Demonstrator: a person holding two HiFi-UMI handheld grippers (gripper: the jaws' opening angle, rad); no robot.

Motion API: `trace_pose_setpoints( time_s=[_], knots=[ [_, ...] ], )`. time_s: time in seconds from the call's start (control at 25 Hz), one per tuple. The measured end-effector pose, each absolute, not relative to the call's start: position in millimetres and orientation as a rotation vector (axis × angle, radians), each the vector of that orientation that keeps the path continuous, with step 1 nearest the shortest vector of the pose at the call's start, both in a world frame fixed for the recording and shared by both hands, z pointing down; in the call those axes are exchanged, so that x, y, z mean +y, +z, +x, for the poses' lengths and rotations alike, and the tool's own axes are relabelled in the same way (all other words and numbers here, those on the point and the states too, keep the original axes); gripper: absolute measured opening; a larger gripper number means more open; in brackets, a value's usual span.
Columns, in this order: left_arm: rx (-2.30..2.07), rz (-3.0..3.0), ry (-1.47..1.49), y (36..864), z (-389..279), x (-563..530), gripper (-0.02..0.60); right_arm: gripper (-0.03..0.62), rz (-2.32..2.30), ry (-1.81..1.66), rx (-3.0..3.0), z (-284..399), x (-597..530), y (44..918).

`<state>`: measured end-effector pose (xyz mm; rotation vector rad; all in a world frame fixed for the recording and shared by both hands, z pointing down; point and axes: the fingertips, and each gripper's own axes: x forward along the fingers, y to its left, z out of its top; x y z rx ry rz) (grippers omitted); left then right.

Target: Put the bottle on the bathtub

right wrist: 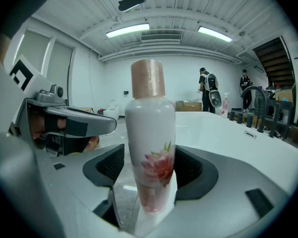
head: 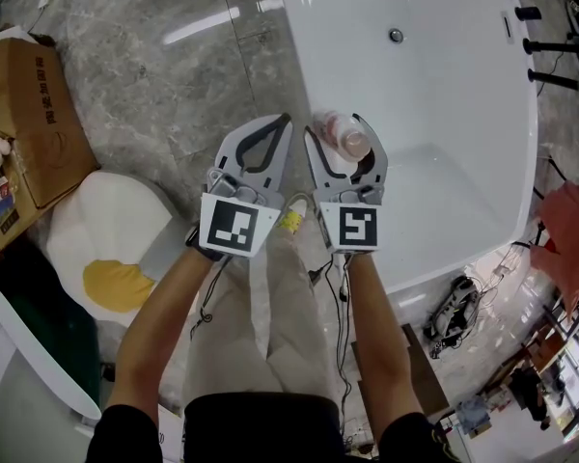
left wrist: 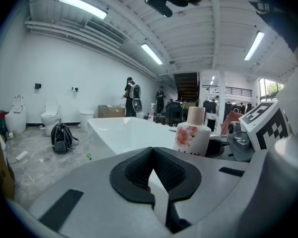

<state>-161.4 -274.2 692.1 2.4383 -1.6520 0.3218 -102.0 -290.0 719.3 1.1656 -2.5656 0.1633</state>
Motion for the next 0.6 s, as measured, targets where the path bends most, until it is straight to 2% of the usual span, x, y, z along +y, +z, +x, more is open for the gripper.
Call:
trace_pose_setpoints(
  time_s=[0.2, 0.6],
  knots=[
    [-1.650, 2.436, 0.320, 691.5, -160.3, -271.3, 0.017, 0.322, 1.176, 0.202, -2.492, -94.7, -288.3, 726.8],
    [-1.645, 2.445, 0.317, 692.1, -156.0, -267.0, 0.017, 0.325, 1.180, 0.193, -2.523, -89.2, -283.2, 725.9]
  ],
)
